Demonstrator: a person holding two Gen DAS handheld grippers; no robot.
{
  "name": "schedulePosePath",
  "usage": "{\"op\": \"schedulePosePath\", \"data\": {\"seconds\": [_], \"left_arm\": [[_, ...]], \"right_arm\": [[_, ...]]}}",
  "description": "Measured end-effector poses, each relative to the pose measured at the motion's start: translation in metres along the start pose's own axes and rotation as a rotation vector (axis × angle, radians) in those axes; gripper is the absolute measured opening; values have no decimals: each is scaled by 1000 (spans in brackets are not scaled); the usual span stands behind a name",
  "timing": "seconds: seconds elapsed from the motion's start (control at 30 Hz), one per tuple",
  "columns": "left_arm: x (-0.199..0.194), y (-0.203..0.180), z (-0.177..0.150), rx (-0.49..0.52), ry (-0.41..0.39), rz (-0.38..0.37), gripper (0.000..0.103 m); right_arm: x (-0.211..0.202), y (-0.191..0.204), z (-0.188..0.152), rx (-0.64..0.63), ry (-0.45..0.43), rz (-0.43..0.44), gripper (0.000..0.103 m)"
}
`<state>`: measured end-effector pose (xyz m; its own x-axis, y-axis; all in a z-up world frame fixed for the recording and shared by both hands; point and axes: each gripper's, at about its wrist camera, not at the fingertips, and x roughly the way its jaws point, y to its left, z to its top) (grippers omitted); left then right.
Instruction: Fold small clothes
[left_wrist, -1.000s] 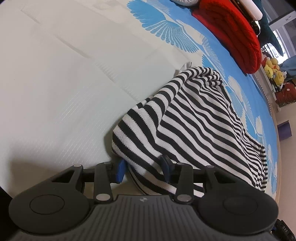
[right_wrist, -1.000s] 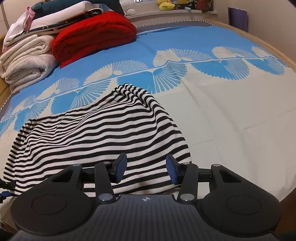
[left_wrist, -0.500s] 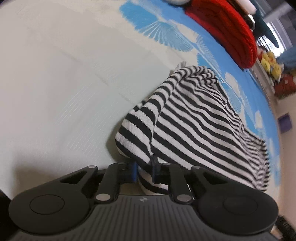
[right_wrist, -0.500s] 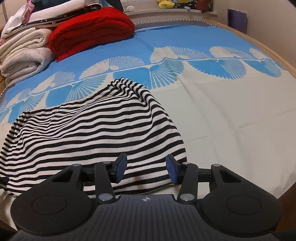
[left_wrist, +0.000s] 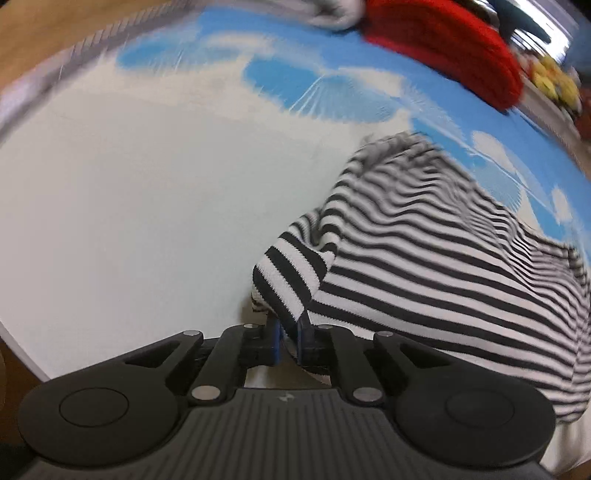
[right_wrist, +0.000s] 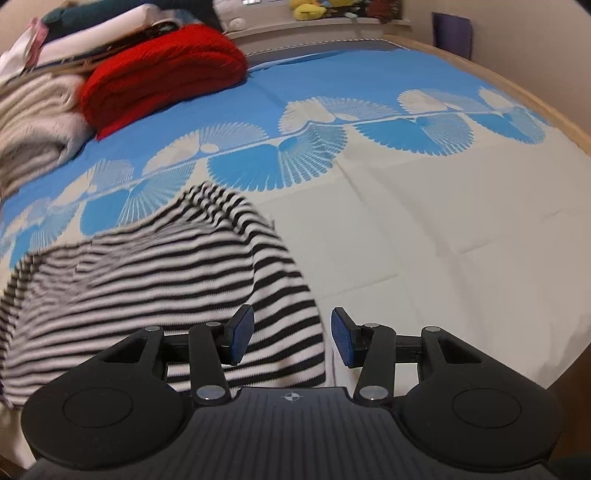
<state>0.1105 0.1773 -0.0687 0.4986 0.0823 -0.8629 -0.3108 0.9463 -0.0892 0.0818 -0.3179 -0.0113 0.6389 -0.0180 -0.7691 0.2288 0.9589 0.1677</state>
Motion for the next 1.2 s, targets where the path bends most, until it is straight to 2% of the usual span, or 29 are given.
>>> {"op": "schedulePosePath", "data": {"seconds": [0.07,0.17,0.3,0.37,0.47,0.53,0.57,0.63,0.67,0.7,0.77,0.83,0.93,1.07,1.13,1.2], "left_arm": [[-24,-26,7,86,-73,19,7],[-68,-80,16,178,-183,-35,7],[-119,-180,8,315,-288,-197,6],[-133,-237,-10,389,-299,-299,6],[-136,-313,-53,527,-293,-415,6],[-120,-357,-90,640,-244,-500,6],[-107,-373,-107,674,-176,-544,11],[-80,-391,-131,721,-18,-583,12],[-75,-392,-137,729,18,-584,12],[-76,-386,-138,725,18,-595,14],[-86,-362,-133,713,-27,-620,30],[-95,-331,-119,705,-97,-599,38],[-95,-281,-93,680,-152,-491,38],[-78,-218,-51,610,-147,-388,38],[-68,-197,-32,580,-158,-347,39],[-68,-172,-25,540,-173,-347,43]], "right_arm": [[-2,-9,7,54,-2,7,48],[-8,-24,18,126,-23,21,48],[-22,-44,37,165,-122,8,44],[-29,-58,44,193,-171,4,30],[-38,-83,51,240,-223,-13,29],[-41,-101,53,270,-237,-26,29],[-41,-108,53,284,-236,-25,30],[-40,-119,57,301,-221,-5,32],[-38,-122,60,303,-213,11,33],[-35,-125,64,299,-201,37,34],[-30,-124,70,253,-187,97,38],[-21,-121,75,191,-159,157,39],[-5,-110,81,141,-99,261,39],[19,-76,86,92,6,408,39],[31,-54,87,44,56,437,40],[46,-35,83,-13,111,428,45]]}}
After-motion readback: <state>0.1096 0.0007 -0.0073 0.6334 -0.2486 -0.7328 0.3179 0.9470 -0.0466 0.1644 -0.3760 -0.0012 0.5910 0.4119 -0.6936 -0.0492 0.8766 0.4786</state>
